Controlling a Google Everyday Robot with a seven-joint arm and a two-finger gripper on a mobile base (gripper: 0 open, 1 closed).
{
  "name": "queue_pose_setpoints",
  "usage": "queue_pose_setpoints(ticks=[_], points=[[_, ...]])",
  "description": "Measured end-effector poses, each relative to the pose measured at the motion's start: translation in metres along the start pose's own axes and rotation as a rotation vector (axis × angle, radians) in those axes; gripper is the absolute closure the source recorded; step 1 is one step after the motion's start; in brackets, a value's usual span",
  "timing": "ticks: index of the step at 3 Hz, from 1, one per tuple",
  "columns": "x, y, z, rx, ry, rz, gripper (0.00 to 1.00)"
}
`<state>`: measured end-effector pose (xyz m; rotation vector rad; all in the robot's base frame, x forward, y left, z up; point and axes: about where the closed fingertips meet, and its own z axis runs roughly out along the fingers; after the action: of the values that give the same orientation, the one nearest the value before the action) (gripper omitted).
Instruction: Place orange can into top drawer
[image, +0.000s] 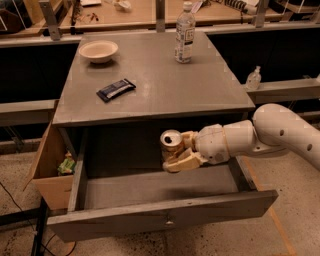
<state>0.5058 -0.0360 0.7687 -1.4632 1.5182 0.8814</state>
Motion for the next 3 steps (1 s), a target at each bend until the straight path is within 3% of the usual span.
queue_pose_setpoints(ticks=[1,3], points=[[0.002,0.001,0.003,-0.004,-0.004,-0.005,1.0],[0.052,-0.001,0.068,-0.124,-0.014,-0.041,1.0]])
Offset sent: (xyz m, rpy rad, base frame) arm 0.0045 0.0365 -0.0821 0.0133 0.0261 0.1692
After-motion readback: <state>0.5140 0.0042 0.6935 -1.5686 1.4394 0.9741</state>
